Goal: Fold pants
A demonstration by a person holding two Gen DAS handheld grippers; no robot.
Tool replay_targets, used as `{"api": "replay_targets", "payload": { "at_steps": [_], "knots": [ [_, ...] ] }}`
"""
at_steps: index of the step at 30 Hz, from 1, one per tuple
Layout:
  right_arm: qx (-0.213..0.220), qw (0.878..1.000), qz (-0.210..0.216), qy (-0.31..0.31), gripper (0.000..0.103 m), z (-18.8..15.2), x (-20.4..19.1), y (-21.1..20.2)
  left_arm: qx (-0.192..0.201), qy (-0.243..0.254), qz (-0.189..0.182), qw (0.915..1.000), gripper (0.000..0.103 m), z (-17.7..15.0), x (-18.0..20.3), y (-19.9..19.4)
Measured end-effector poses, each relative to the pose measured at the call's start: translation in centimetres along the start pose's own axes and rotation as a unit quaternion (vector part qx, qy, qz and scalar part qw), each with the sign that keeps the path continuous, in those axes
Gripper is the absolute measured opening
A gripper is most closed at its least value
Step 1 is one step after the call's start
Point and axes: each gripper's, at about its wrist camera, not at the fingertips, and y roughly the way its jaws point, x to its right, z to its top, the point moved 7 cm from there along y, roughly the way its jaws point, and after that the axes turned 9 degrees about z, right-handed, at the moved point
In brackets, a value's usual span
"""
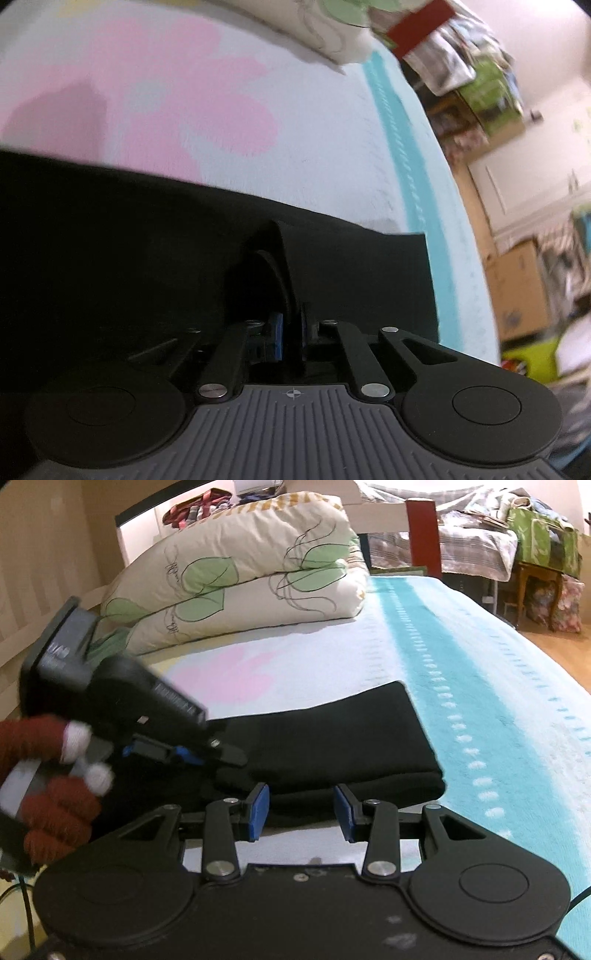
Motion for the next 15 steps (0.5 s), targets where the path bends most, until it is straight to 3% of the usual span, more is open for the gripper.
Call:
{"api": "replay_targets", "payload": {
  "at_steps": [9,10,11,12,15],
  "knots": [
    [0.023,0.999,-0.033,0.017,0.039,3.6,2.7,1.7,0.021,0.037,0.021,0.9989,0.008,1.1,-2.1,-1.9],
    [0.02,0.999,-0.04,0.018,0.03,4.4,3.2,2.6,0.018,0.036,0.02,0.999,0.008,1.2,-2.2,-1.7],
    [0.013,0.999,-0.043,0.02,0.012,4.9,3.6,3.5,0.014,0.037,0.019,0.9991,0.008,1.1,-2.3,-1.5],
    [0.003,0.999,-0.044,0.025,0.003,5.3,4.1,4.6,0.011,0.039,0.02,0.999,0.008,1.1,-2.3,-1.3],
    [-0.008,0.997,-0.049,0.051,0.002,6.5,5.7,7.3,0.005,0.041,0.015,0.999,0.009,0.6,-2.3,-0.8]
  ]
}}
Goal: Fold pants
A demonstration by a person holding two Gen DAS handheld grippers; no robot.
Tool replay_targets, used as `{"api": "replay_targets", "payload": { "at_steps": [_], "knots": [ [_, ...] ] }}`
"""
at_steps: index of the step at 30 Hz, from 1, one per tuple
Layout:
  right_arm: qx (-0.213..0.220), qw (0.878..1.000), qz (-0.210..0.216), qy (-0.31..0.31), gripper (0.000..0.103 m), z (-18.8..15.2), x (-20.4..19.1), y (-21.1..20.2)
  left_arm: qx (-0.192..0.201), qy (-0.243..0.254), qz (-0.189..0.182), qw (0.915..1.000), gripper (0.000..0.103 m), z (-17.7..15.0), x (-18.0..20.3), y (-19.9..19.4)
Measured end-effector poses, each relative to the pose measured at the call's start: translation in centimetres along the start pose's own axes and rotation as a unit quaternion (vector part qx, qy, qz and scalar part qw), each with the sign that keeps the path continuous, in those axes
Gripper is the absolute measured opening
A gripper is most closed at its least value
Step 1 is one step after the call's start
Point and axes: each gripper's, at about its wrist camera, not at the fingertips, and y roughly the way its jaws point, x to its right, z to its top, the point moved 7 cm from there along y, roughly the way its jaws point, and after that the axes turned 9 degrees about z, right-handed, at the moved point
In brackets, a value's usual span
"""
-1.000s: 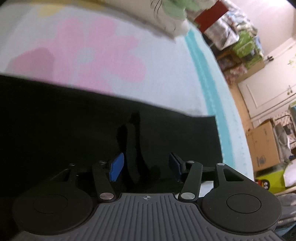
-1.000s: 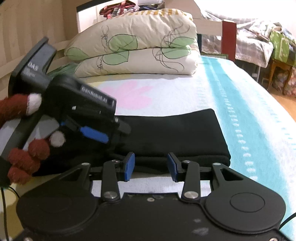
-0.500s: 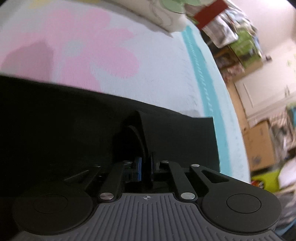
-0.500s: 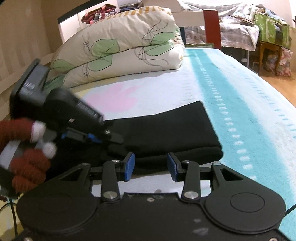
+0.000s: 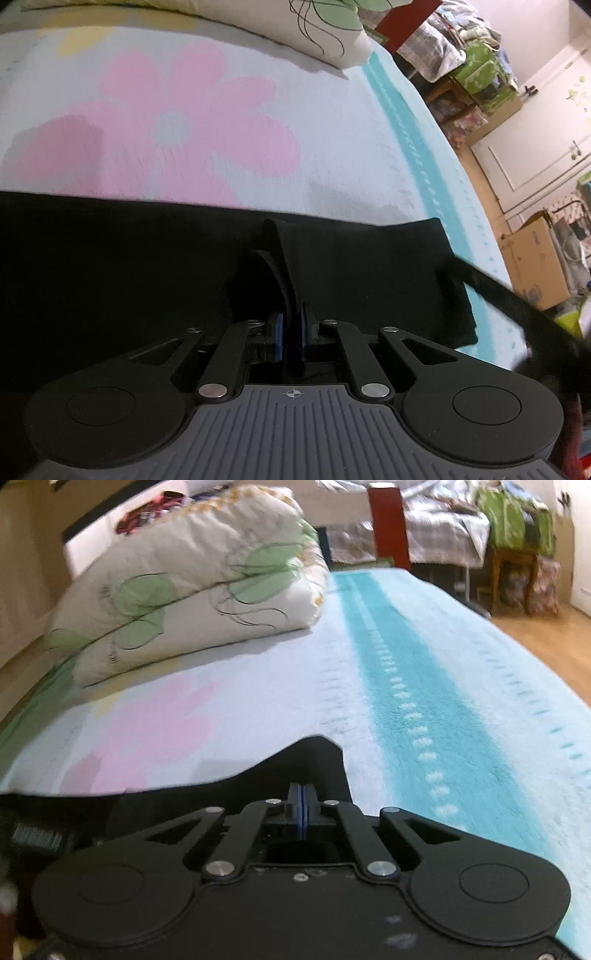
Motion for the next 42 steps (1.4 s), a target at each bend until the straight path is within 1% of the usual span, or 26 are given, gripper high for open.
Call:
{"api": "replay_targets", "payload": {
  "at_steps": [2,3,4,7,10,11,12,14,15,17,19,20,23,27,29,32,36,37,38,40,41,42],
  "knots": [
    [-0.016,1.0,-0.017,0.004,0.001,0.3,1.1,1.7,-0.001,-0.006,-0.008,1.0,0.009,-0.3,-0.1,0.2],
    [-0.03,0.999,-0.026,0.008,0.001,0.0,1.8,2.6,0.0,-0.009,-0.012,0.9999,0.009,-0.4,-0.2,0.3],
    [-0.034,0.999,-0.028,0.013,0.0,-0.3,2.5,3.2,-0.001,-0.011,-0.017,0.9998,0.009,-0.4,-0.3,0.4],
    [-0.022,0.999,-0.016,0.032,0.0,-0.6,3.5,3.0,0.001,-0.008,-0.02,0.9998,0.01,-0.4,-0.4,0.6],
    [-0.019,0.999,-0.019,0.031,0.0,-0.3,3.4,2.2,0.001,-0.006,-0.021,0.9998,0.01,-0.3,-0.4,0.6],
    [-0.007,0.999,-0.017,0.031,0.002,0.2,3.2,1.6,0.001,-0.004,-0.021,0.9998,0.01,-0.3,-0.4,0.6],
    [0.006,0.999,-0.009,0.036,0.002,0.5,3.1,0.9,0.001,-0.003,-0.022,0.9998,0.01,-0.3,-0.4,0.6],
    [0.01,0.999,0.012,0.052,0.002,0.1,2.7,-0.3,0.0,-0.005,-0.023,0.9997,0.01,-0.2,-0.4,0.6],
    [0.003,0.999,0.018,0.047,0.002,-0.6,2.4,-0.9,0.0,-0.007,-0.025,0.9997,0.01,-0.2,-0.4,0.7],
    [-0.016,1.0,0.017,0.015,0.001,-2.4,1.6,-2.0,0.0,-0.007,-0.026,0.9996,0.01,-0.2,-0.4,0.7],
    [-0.048,0.998,-0.007,-0.031,0.0,-4.5,1.2,-2.2,0.0,-0.004,-0.026,0.9997,0.011,-0.3,-0.3,0.8],
    [-0.055,0.997,-0.014,-0.042,0.0,-5.2,1.2,-2.1,0.0,-0.002,-0.024,0.9997,0.011,-0.3,-0.3,0.8],
    [-0.055,0.997,-0.023,-0.042,0.0,-5.3,1.1,-1.8,-0.001,0.001,-0.019,0.9998,0.012,-0.2,-0.1,0.8],
    [-0.069,0.995,-0.041,-0.067,0.0,-5.1,0.7,-1.6,-0.011,-0.014,-0.022,0.9996,0.015,0.2,-0.4,-0.2],
    [-0.077,0.993,-0.043,-0.074,0.0,-4.9,0.7,-1.4,0.005,-0.005,-0.012,0.9999,0.016,0.2,-0.4,-1.7],
    [-0.085,0.992,-0.047,-0.076,0.0,-5.0,0.6,-1.4,0.024,0.02,0.022,0.9993,0.017,0.2,-1.1,-4.3],
    [-0.097,0.99,-0.058,-0.089,0.0,-4.7,0.1,-1.4,0.039,0.002,0.052,0.9979,0.017,-0.3,-4.2,-7.9],
    [-0.097,0.99,-0.058,-0.09,0.003,-4.5,-0.1,-1.6,0.043,-0.004,0.062,0.9971,0.017,-0.5,-5.2,-8.8],
    [-0.092,0.99,-0.058,-0.087,0.008,-4.2,-0.3,-2.0,0.049,-0.009,0.072,0.9961,0.017,-0.7,-6.3,-9.8],
    [-0.069,0.993,-0.055,-0.081,0.008,-3.5,-1.2,-3.0,0.06,-0.019,0.09,0.994,0.017,-1.4,-8.7,-11.7],
    [-0.055,0.994,-0.048,-0.08,0.009,-3.2,-1.9,-3.6,0.064,-0.025,0.1,0.9927,0.019,-1.8,-10.0,-12.6],
    [-0.046,0.995,-0.038,-0.081,0.01,-2.9,-2.9,-4.2,0.067,-0.032,0.112,0.991,0.025,-2.3,-11.3,-13.5]
  ]
}}
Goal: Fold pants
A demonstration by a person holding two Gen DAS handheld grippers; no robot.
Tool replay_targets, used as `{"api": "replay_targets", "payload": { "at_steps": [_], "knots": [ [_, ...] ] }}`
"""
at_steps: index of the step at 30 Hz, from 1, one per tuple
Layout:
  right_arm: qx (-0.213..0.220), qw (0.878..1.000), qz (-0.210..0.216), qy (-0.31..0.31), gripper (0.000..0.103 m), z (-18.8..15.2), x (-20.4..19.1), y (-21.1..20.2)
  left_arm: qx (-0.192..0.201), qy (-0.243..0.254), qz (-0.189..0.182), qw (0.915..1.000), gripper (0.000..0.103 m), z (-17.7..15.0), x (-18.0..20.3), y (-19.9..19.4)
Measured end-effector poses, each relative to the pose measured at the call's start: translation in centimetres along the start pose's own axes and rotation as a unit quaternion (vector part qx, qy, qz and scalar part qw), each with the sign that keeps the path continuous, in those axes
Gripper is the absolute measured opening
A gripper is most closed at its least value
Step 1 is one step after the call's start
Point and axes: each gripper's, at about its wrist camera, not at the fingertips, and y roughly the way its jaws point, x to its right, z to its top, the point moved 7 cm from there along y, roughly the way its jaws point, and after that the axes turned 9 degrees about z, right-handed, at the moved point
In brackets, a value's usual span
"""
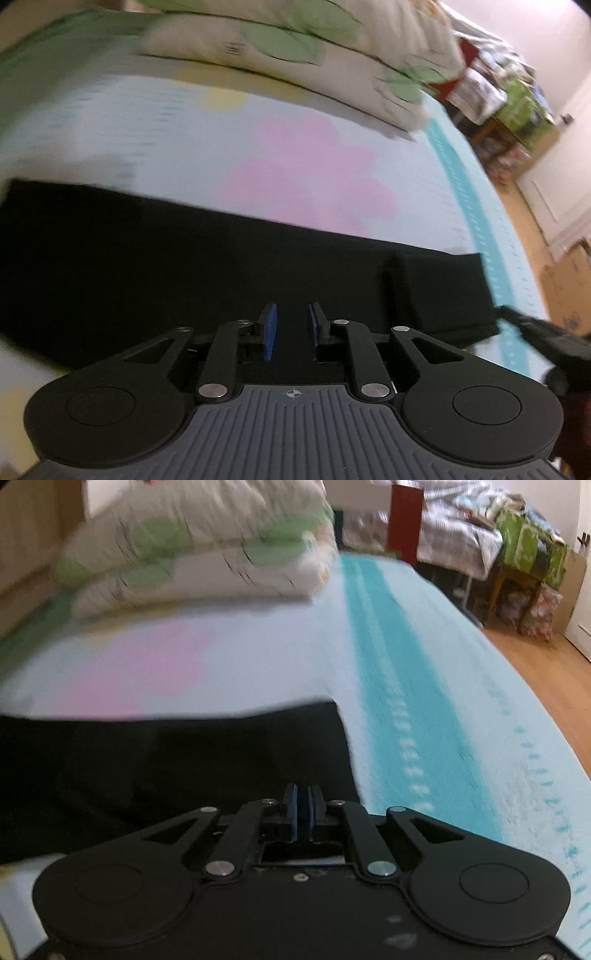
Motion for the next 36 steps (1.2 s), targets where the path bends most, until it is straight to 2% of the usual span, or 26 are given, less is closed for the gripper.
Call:
{"api": "replay_targets", "payload": {
  "at_steps": [3,6,11,16,21,26,27,29,33,36],
  "knots": [
    [0.019,0.999,0.037,-0.017,0.01,0.4,-3.8,-1.5,0.006,-0.023,0.031,0.9993,0.028,-1.2,-4.2,-1.4],
    [0.019,0.996,0.083,-0.038,0.01,-0.2,-8.7,-2.1,0.013,-0.052,0.044,0.9976,0.028,-2.3,-7.5,-2.5],
    [-0.005,0.986,0.15,-0.079,0.01,-2.8,-17.4,-1.5,0.013,-0.086,0.047,0.9951,0.029,-3.5,-11.0,-2.8],
    [-0.013,0.978,0.172,-0.113,0.01,-4.0,-23.2,0.1,0.013,-0.097,0.042,0.9943,0.029,-3.7,-12.4,-2.2],
    [-0.005,0.981,0.162,-0.109,0.01,-3.6,-24.7,2.1,0.014,-0.098,0.041,0.9942,0.029,-3.4,-13.8,-1.6],
    [-0.053,0.984,0.146,-0.087,0.01,-7.6,-24.0,4.1,0.005,-0.098,0.035,0.9946,0.029,-3.2,-14.5,-0.8],
    [-0.045,0.984,0.146,-0.091,0.01,-8.1,-23.7,4.0,0.002,-0.098,0.033,0.9947,0.03,-3.1,-14.7,-0.7],
    [-0.042,0.983,0.141,-0.107,0.01,-8.4,-24.0,3.7,-0.003,-0.098,0.028,0.9948,0.03,-2.9,-15.0,-0.3],
    [-0.058,0.984,0.139,-0.1,0.01,-8.2,-24.0,4.1,-0.002,-0.114,0.022,0.9932,0.031,-1.7,-15.7,-0.5],
    [-0.067,0.982,0.145,-0.098,0.01,-8.2,-23.9,4.5,0.005,-0.113,0.035,0.9929,0.038,-0.6,-16.1,-1.1]
  ]
}}
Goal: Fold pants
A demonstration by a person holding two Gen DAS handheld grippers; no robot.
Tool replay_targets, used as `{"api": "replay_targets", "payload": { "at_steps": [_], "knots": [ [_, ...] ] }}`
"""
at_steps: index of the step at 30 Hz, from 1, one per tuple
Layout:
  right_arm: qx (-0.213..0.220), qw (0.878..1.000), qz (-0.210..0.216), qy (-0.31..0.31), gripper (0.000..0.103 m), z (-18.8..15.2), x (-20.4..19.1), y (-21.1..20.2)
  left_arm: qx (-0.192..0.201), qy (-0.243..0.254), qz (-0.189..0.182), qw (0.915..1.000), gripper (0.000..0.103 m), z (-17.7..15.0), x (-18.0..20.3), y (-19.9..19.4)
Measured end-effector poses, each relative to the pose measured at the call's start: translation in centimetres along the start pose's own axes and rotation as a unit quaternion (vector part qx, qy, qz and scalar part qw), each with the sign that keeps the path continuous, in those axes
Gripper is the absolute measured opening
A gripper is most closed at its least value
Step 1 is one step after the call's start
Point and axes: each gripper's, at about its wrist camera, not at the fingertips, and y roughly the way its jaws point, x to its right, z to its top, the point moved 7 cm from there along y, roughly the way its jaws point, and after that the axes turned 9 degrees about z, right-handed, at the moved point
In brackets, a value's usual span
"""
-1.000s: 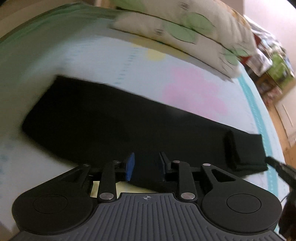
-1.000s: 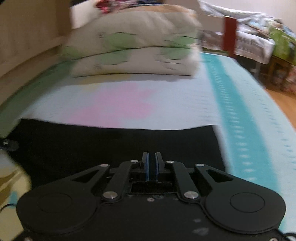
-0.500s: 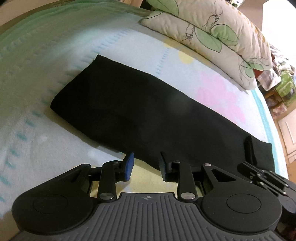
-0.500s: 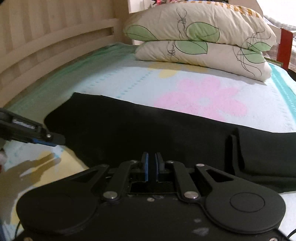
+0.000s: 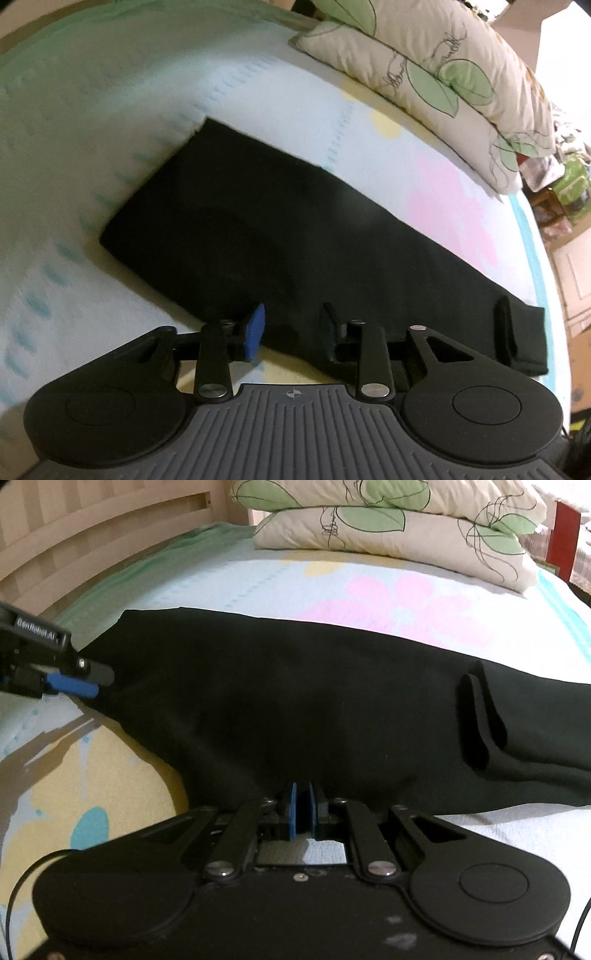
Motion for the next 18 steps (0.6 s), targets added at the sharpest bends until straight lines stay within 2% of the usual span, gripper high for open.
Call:
{"api": "replay_targets", "payload": {
  "at_steps": [4,8,14,16,18],
  "knots": [
    [-0.001,1.0,0.006,0.007,0.01,0.0,0.2,0.2,0.001,0.016,0.026,0.9995,0.041,1.3,0.2,-0.2],
    [-0.003,1.0,0.005,0.006,0.01,0.7,0.4,0.6,-0.001,0.035,0.066,0.9972,0.044,1.5,-0.2,0.2],
    [-0.004,1.0,0.009,0.008,0.01,0.7,0.5,0.4,-0.005,0.076,0.134,0.9881,0.044,1.0,-0.8,1.0],
    [-0.004,1.0,0.009,0.007,0.01,0.7,0.5,0.4,-0.006,0.091,0.152,0.9841,0.047,0.7,-0.7,1.4],
    [-0.005,1.0,0.01,0.007,0.01,0.7,0.5,0.4,-0.003,0.11,0.165,0.9802,0.058,0.3,-0.2,1.7]
  ]
}}
